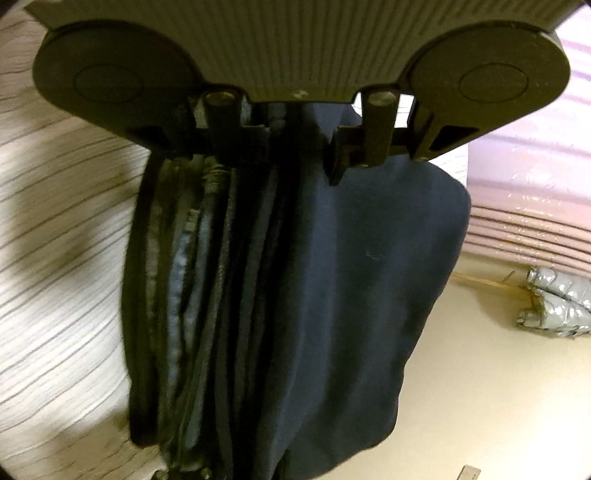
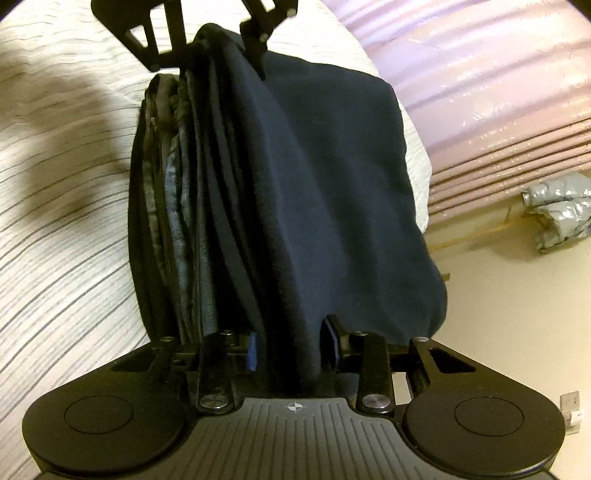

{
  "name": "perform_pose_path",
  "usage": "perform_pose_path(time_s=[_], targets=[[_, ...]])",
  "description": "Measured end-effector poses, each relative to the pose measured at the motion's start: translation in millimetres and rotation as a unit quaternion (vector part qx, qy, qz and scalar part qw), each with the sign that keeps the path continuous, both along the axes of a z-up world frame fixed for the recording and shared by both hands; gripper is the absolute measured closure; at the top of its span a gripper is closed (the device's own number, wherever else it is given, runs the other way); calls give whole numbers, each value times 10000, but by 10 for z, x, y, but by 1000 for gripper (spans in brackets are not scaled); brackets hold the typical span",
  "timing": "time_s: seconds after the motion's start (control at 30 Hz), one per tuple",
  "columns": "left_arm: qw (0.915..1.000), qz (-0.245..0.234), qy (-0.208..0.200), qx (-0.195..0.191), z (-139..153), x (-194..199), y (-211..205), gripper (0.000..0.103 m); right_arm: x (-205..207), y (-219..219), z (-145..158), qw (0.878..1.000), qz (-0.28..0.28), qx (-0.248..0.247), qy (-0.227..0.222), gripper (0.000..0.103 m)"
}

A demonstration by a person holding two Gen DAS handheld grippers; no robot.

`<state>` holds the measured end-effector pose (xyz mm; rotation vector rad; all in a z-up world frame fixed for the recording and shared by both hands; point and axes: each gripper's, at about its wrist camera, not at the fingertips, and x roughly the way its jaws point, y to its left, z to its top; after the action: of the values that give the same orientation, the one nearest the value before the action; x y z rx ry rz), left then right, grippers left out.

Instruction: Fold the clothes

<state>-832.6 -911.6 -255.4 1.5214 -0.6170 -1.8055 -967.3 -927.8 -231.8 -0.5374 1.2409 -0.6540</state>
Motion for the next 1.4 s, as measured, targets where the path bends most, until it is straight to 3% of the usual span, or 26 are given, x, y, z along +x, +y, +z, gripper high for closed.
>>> perform_pose_path(time_s=[0.03,0.17,0.23,0.3,0.43,0.57,0.7,0.77,0.83,0.9,0.97,1.03,1.23,1.4], targets=[[10000,58,33,27,16,-2,-36,74,4,-9,0,10000,-50,-12,-38,69],[9999,-57,-72,128,75,21,51,71,-20,120,-92,9997,-16,-126,202,52],[9997,-32,8,247,175,102,145,70,-55,209,-100,9994,-17,-161,308,51],[9990,133,179,380,316,232,231,66,-126,281,-6,9996,-171,-45,230,51],[9920,717,775,686,656,560,286,66,-285,354,225,9973,-628,362,-119,51],[9755,1294,1624,724,1049,733,18,67,-479,310,631,9843,-1255,738,-993,51],[9537,1659,2390,762,1301,660,-569,67,-474,-61,1002,9602,-1713,870,-2027,51],[9499,1659,2528,792,1334,565,-866,69,-439,-376,1053,9398,-2009,1211,-2485,51],[9438,1684,2675,969,1318,476,-1190,78,-401,-673,1032,9159,-2293,1569,-2896,51],[9317,1908,2812,1279,1264,448,-1526,90,-362,-935,986,8933,-2532,1867,-3211,52],[9203,2136,2879,1567,1179,458,-1796,92,-319,-1116,914,8810,-2684,2017,-3334,52],[9099,2326,2913,1818,1086,486,-2014,93,-263,-1239,850,8781,-2759,2056,-3324,52],[8966,2528,2830,2281,858,482,-2339,93,-211,-1272,712,8936,-2688,1944,-3024,52],[8675,2908,3106,2578,668,563,-2564,94,-294,-1314,586,8874,-2770,1956,-3123,52]])
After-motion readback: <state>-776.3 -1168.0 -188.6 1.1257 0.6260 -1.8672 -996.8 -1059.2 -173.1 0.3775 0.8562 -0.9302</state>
